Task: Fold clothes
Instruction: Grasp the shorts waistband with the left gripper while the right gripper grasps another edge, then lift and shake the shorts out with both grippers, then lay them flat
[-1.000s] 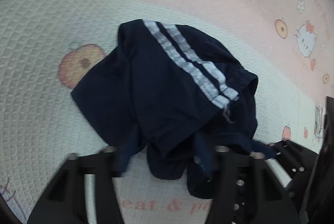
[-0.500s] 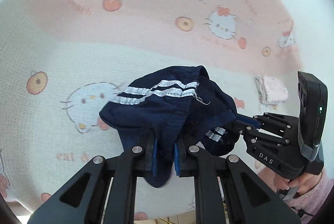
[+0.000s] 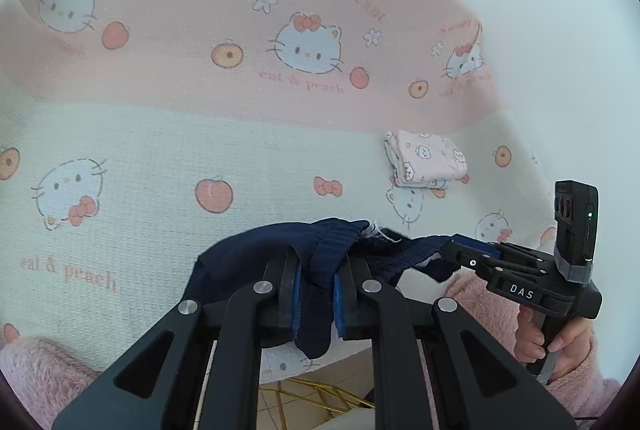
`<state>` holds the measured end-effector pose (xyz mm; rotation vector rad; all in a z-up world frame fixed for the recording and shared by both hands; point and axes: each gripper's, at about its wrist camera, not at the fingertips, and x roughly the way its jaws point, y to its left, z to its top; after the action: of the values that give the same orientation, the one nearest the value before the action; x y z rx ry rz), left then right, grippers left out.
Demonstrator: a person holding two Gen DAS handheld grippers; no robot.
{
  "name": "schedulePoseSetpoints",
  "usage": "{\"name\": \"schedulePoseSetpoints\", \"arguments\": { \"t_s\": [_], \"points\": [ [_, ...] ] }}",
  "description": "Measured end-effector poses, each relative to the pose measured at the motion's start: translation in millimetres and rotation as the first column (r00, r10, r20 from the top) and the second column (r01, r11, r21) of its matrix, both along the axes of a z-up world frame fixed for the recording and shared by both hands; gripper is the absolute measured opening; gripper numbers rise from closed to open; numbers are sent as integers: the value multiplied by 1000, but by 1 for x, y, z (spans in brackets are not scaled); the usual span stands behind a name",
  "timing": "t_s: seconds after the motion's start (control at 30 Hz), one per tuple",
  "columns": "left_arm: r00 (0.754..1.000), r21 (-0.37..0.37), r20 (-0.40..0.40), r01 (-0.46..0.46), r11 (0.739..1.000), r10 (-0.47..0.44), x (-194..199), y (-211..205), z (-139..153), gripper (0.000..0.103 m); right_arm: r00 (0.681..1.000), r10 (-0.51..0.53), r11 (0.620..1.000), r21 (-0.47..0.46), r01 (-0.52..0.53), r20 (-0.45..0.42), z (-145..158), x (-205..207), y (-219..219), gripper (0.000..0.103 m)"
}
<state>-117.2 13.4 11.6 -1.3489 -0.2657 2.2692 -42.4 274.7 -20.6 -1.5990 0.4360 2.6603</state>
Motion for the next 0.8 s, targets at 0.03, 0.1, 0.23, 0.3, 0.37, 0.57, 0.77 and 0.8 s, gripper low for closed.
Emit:
{"name": "schedulePoseSetpoints", "arguments": {
  "t_s": [0.03,0.1,0.23,0.3,0.37,0.57,0.77,0.8],
  "points": [
    [1000,-11,-3,-4,1000,4,3,-1,2,13,1000,-25,999,29,25,4,1,3,5,29],
    [1000,-29,-4,-10,1000,10,12,-5,3,13,999,-40,999,12,40,9,-2,6,9,29],
    [998,-44,47,-28,999,30,32,-20,-12,13,999,-31,997,-68,33,25,-19,14,4,41],
    [997,-53,74,-31,998,35,40,-26,-24,13,998,-15,999,-48,18,69,-35,8,-12,41],
    [995,-53,95,-35,998,40,46,-30,-32,13,995,-6,999,-49,11,103,-50,3,-22,41],
    [995,-54,93,-34,998,39,60,-38,-31,13,984,-3,1000,1,2,179,-85,-14,-48,46],
    [996,-60,75,-37,998,41,68,-42,-22,13,985,-64,998,16,62,160,-84,-20,-42,66],
    [996,-54,79,-40,998,44,69,-43,-24,13,987,-63,998,-1,64,150,-81,-20,-40,68]
  ]
}}
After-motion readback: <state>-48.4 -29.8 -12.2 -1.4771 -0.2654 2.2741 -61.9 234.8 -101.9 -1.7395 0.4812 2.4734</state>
